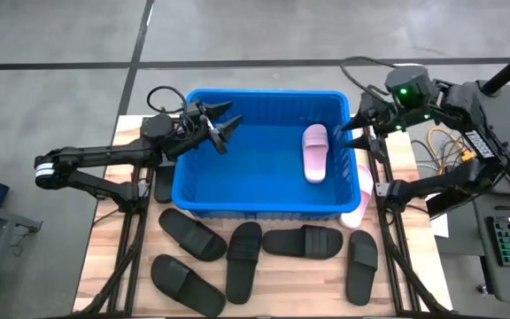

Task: Pick and place slides into bin
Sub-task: Put the pink slide into the blue bin

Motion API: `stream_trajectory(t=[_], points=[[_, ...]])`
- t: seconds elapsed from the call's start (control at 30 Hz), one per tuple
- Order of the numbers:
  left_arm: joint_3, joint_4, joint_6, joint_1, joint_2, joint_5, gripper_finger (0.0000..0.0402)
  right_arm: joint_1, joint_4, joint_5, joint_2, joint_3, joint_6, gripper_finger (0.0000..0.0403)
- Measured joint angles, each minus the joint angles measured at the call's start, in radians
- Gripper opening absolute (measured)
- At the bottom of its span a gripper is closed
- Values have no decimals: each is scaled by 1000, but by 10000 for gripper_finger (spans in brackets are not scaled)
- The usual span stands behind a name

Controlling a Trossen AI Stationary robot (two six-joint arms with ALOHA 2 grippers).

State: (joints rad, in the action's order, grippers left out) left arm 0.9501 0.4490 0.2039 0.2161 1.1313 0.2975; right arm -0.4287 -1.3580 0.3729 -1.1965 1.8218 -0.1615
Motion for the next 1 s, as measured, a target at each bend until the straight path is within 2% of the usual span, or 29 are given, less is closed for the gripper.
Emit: stream_trajectory(t=[0.2,0.5,0.87,1.0], points=[[0,0,0,0,0,0,283,149,-19,-48,-79,61,56,231],[0,-2,-1,0,0,0,283,423,-216,-297,-115,140,186,230],[-1,-6,-1,0,0,0,283,640,-213,-423,19,30,556,230],[-5,-13,-1,0,0,-1,283,726,-213,-428,54,-35,671,230]])
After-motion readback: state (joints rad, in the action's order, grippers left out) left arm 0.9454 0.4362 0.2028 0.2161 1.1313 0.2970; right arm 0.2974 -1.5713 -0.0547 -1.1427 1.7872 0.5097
